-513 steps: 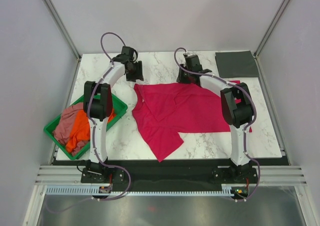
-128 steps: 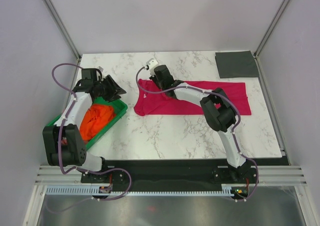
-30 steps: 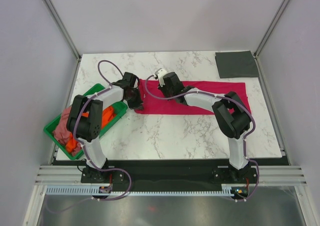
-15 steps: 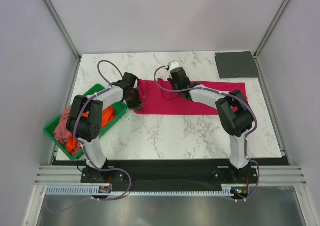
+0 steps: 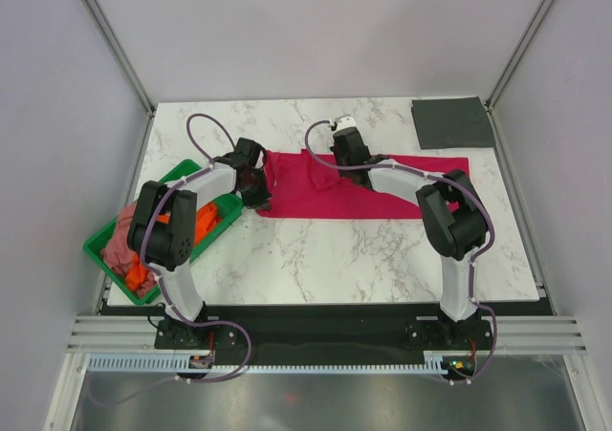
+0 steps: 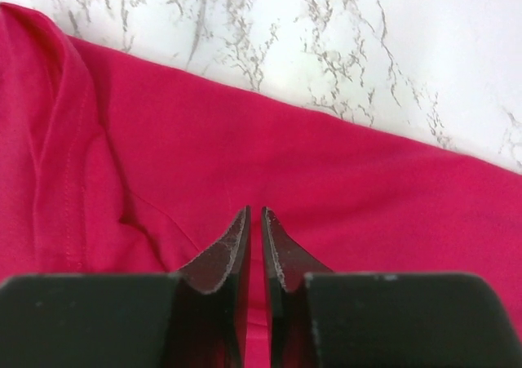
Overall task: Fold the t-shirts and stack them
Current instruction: Fold the tshirt
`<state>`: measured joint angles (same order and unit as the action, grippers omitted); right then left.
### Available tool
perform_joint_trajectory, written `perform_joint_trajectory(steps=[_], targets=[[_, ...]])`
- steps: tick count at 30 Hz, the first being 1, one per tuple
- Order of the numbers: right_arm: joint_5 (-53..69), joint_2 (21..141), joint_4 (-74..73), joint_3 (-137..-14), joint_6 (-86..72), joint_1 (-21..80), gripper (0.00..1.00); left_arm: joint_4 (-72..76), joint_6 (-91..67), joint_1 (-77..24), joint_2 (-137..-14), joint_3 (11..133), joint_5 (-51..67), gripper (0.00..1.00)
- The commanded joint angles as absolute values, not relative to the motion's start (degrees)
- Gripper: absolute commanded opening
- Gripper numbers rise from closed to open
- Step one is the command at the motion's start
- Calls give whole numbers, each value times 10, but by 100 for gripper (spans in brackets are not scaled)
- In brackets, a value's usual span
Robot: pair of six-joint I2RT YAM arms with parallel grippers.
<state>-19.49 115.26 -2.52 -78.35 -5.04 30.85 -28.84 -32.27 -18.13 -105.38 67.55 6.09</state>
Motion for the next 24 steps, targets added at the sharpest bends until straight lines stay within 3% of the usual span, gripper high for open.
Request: perform_joint_trajectory(steps=[1,7,11,24], targets=[[-204,1123,-52,-807,-81,301,18,-301,-306,-180,-1055,689,39,2],[-36,1113,-17,-791,-44,305,41,-301,-308,-180,-1057,694,43,2],[13,1127,-4,-793,12,329,43,-301,-312,-181,-1061,698,57,2],[4,1160,19,-789,88,382,44,-301,-309,-180,-1073,698,55,2]])
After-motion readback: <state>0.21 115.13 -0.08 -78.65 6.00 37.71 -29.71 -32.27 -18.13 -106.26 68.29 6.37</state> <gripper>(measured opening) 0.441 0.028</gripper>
